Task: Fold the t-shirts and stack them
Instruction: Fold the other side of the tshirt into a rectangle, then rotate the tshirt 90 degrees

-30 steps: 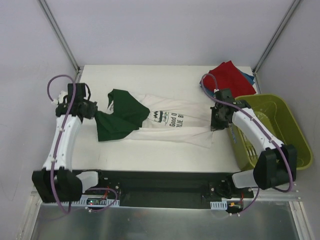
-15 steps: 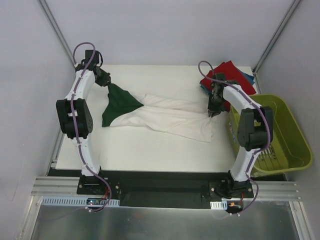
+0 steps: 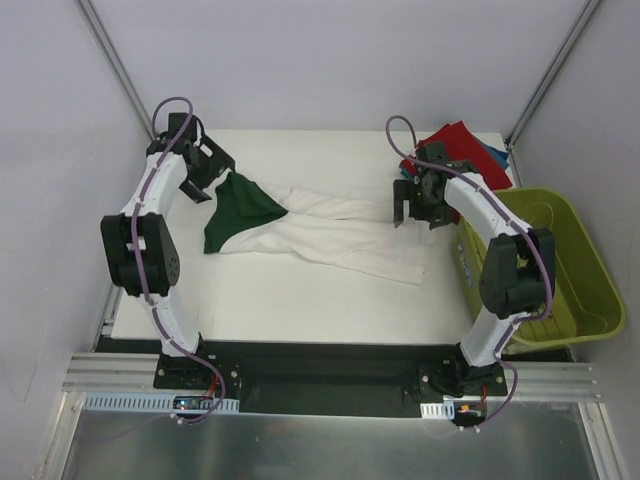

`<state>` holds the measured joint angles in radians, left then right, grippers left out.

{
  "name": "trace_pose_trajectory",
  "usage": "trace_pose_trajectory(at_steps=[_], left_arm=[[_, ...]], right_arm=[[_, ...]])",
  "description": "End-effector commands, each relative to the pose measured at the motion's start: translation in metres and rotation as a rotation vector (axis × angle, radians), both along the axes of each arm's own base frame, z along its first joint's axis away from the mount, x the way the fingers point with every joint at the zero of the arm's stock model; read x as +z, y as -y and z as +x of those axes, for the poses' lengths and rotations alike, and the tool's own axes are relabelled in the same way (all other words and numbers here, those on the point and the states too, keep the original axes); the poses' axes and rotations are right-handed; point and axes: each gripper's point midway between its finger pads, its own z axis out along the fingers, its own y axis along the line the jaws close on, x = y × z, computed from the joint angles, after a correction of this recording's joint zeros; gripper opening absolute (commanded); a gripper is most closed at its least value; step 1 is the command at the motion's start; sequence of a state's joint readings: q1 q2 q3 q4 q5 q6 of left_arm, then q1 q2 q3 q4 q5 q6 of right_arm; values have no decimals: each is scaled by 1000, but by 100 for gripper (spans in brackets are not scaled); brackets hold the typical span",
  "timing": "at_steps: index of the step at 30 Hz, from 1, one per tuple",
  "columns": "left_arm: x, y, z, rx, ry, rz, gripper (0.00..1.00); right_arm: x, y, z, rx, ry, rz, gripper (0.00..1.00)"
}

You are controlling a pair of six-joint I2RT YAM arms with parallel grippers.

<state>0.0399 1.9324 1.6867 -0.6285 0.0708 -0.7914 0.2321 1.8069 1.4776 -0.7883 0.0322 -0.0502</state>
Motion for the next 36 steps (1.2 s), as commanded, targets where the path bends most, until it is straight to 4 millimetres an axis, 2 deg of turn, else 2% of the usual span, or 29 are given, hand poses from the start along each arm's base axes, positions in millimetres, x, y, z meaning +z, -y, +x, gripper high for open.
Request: trace_pose_trajectory(at_steps=[1, 2, 6, 9, 11, 13, 14, 16, 18, 19, 20, 21, 23, 26, 27, 28, 29, 30, 31, 32, 33, 34, 35, 36], left_arm=[[30, 19, -41, -81, 50, 14, 99], [24, 33, -46, -118, 37, 0, 99], [-20, 60, -65, -184, -77, -90, 99], [-56, 71, -78, -207, -181, -125, 99], [-78, 70, -87, -201, -242, -124, 99], [-95, 64, -100, -187, -294, -99, 99], [-103, 60, -109, -181, -321, -89, 99], [-110, 48, -117, -157, -341, -45, 99], [-117, 31, -131, -119, -369, -13, 99], [-119, 24, -136, -102, -378, -1, 99], [-125, 17, -145, -85, -402, 14, 99], [-124, 6, -148, -59, -403, 23, 99], [-127, -7, -152, -29, -414, 53, 99], [-121, -20, -143, -7, -390, 63, 99], [-121, -20, -139, -17, -386, 67, 99], [-116, -20, -127, -18, -360, 63, 99], [-113, -18, -119, -21, -345, 57, 99], [-119, -16, -113, -27, -355, 48, 99], [-108, -11, -91, -41, -307, 26, 99], [-106, -6, -80, -52, -292, 16, 99], [-117, 2, -72, -67, -309, 3, 99], [-103, 17, -47, -99, -249, -2, 99], [-101, 29, -34, -120, -229, -5, 99], [-115, 45, -24, -149, -244, 1, 99]], right_arm=[[24, -45, -22, 121, 68, 124, 97], [20, -58, -28, 134, 58, 150, 97], [0, -93, -40, 201, 7, 221, 97], [-26, -101, -52, 160, -76, 229, 97], [-45, -91, -62, 124, -125, 190, 97], [-57, -83, -70, 94, -151, 162, 97], [-67, -74, -81, 80, -182, 137, 97], [-77, -64, -92, 54, -212, 121, 97], [-90, -55, -112, 26, -262, 105, 97], [-93, -55, -120, 32, -274, 99, 97], [-97, -53, -135, 48, -297, 100, 97], [-98, -54, -142, 65, -300, 95, 97], [-100, -54, -168, 98, -323, 71, 97], [-94, -68, -201, 143, -337, 98, 97], [-98, -68, -220, 159, -366, 91, 97], [-93, -83, -239, 204, -369, 114, 97], [-92, -94, -249, 240, -368, 137, 97], [-95, -105, -275, 322, -388, 136, 97], [-92, -118, -290, 357, -413, 177, 97], [-90, -137, -298, 387, -410, 227, 97], [-85, -156, -316, 472, -412, 251, 97], [-83, -169, -324, 511, -428, 268, 97], [-80, -183, -329, 571, -417, 285, 97], [-78, -193, -340, 643, -411, 282, 97]])
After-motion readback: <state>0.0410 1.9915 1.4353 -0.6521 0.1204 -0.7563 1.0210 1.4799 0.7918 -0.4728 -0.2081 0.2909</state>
